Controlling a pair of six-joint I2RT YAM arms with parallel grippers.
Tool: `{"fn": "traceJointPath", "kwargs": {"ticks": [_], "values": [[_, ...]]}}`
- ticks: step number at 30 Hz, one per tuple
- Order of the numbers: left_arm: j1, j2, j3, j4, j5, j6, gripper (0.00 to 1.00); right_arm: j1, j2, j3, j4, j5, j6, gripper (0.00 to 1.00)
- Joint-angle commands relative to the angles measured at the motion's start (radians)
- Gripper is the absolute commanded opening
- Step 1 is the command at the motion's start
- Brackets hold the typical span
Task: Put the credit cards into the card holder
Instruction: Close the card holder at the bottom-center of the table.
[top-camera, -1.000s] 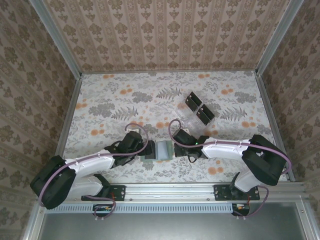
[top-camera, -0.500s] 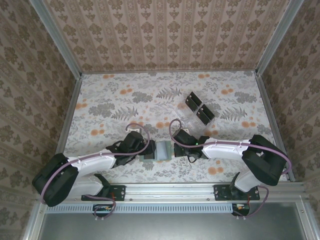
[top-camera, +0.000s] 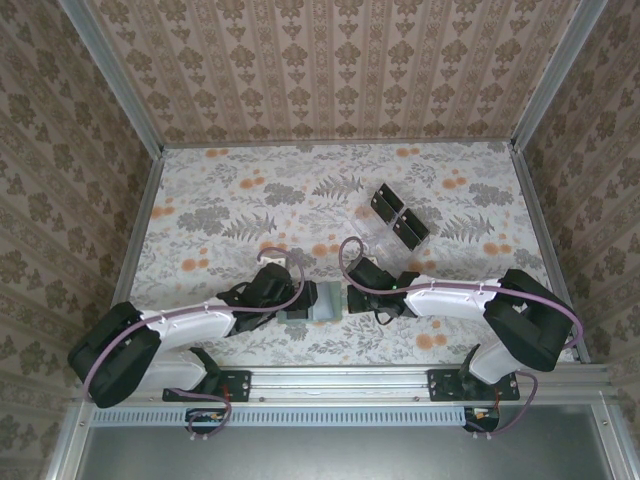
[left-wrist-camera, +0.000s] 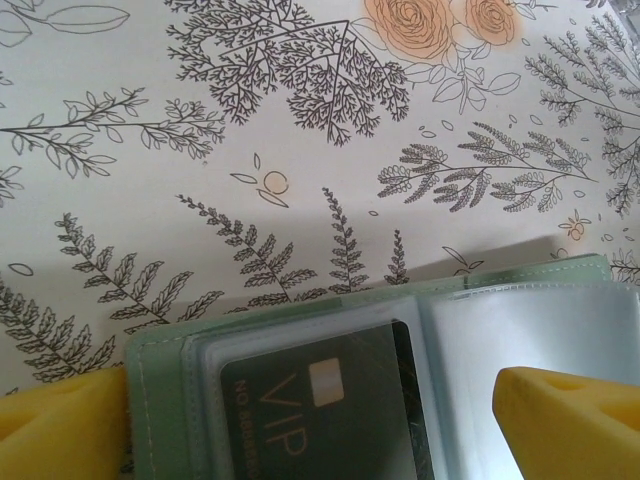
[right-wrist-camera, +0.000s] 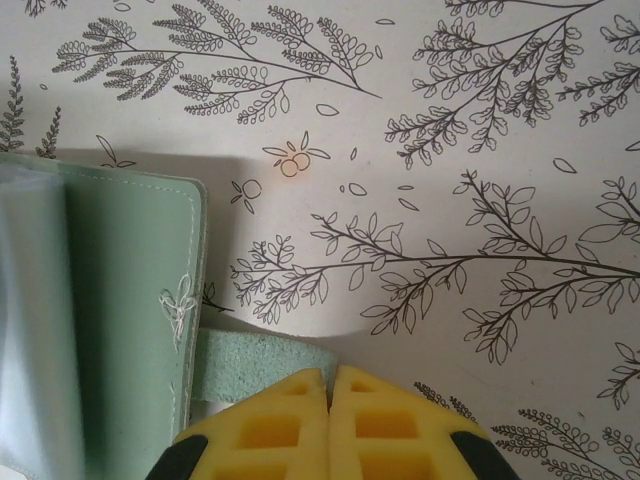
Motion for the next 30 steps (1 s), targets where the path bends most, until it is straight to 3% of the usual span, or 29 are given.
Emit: {"fn": "traceJointPath", "kwargs": {"ticks": [1, 14, 25, 26, 29, 30], "values": [[-0.015, 0.003, 0.020, 0.026, 0.054, -0.032, 1.00, -0.006, 0.005, -0.011, 0.022, -0.018, 0.012, 0.00], [-0.040, -0.160, 0.022, 0.008, 0.023, -0.070, 1.00, -0.024, 0.015, -0.006, 0.049, -0.044, 0.014, 0.00], [-0.167, 0.035, 0.157, 0.143, 0.025, -0.096, 1.00, -0.057, -0.001, -0.014, 0.064, -0.068, 0.014, 0.00], [-0.174, 0.058, 0.171, 0.149, 0.023, -0.098, 1.00, -0.062, -0.011, -0.018, 0.061, -0.067, 0.014, 0.01], [-0.183, 0.116, 0.187, 0.172, 0.022, -0.105, 1.00, -0.079, -0.067, -0.042, 0.042, -0.058, 0.015, 0.28], [-0.185, 0.134, 0.187, 0.180, 0.021, -0.109, 1.00, -0.086, -0.089, -0.051, 0.034, -0.053, 0.015, 0.32]]}}
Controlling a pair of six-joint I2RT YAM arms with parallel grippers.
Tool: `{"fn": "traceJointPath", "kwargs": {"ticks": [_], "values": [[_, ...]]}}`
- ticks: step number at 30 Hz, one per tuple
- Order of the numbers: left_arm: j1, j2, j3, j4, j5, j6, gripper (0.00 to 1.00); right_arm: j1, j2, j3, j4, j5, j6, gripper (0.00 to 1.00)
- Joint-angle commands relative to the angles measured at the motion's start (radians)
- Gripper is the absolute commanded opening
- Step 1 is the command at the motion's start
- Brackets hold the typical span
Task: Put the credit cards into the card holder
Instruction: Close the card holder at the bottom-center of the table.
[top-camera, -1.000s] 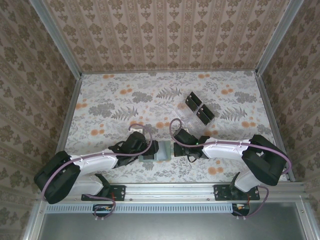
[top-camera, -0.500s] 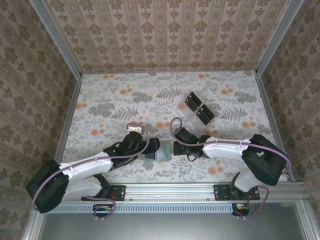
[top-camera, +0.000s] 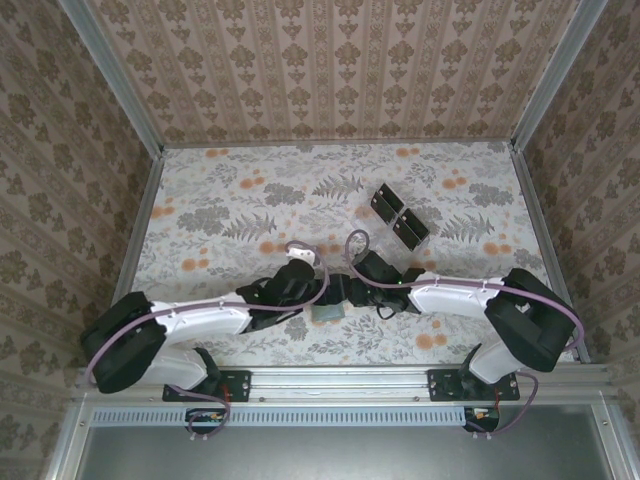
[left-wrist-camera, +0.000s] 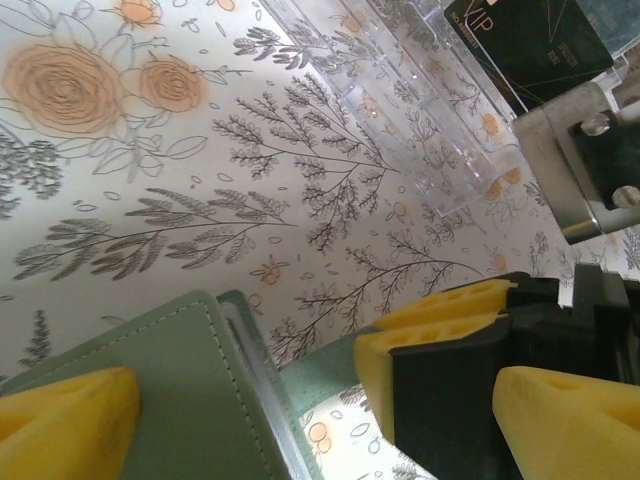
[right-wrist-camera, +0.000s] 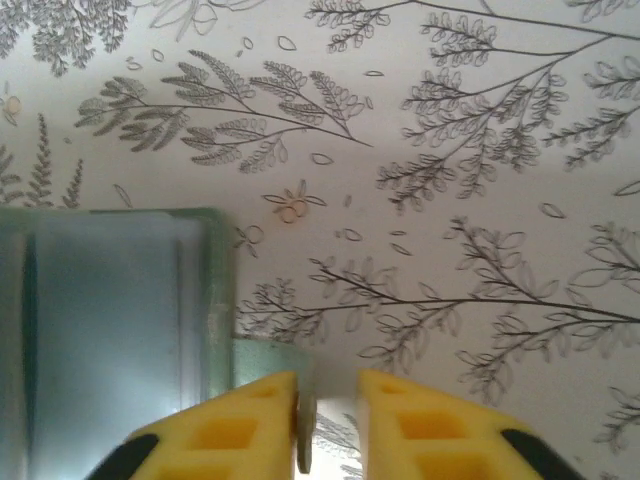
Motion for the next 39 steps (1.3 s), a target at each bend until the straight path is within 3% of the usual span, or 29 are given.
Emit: {"fn": "traceJointPath", "kwargs": {"ticks": [1, 11, 14, 17, 24, 39], "values": [[-0.010, 0.055, 0.023, 0.058, 0.003, -0.032, 1.00, -0.024, -0.088, -0.036, -0.030, 0.005, 0.012, 0.35], [-0.016, 0.177, 0.023, 0.110, -0.008, -0.072, 1.00, -0.068, -0.395, -0.116, -0.142, 0.007, 0.016, 0.37], [-0.016, 0.174, 0.018, 0.113, -0.015, -0.079, 1.00, -0.066, -0.445, -0.143, -0.090, -0.051, 0.012, 0.31], [-0.014, 0.154, 0.017, 0.095, -0.030, -0.072, 1.00, -0.064, -0.466, -0.171, -0.008, -0.118, 0.022, 0.16], [0.019, 0.077, 0.012, 0.053, -0.028, -0.065, 1.00, -0.040, -0.442, -0.255, 0.218, -0.205, 0.110, 0.02], [0.052, 0.059, -0.012, 0.065, -0.016, -0.081, 1.00, 0.078, -0.241, -0.212, 0.390, -0.172, 0.134, 0.00]]}}
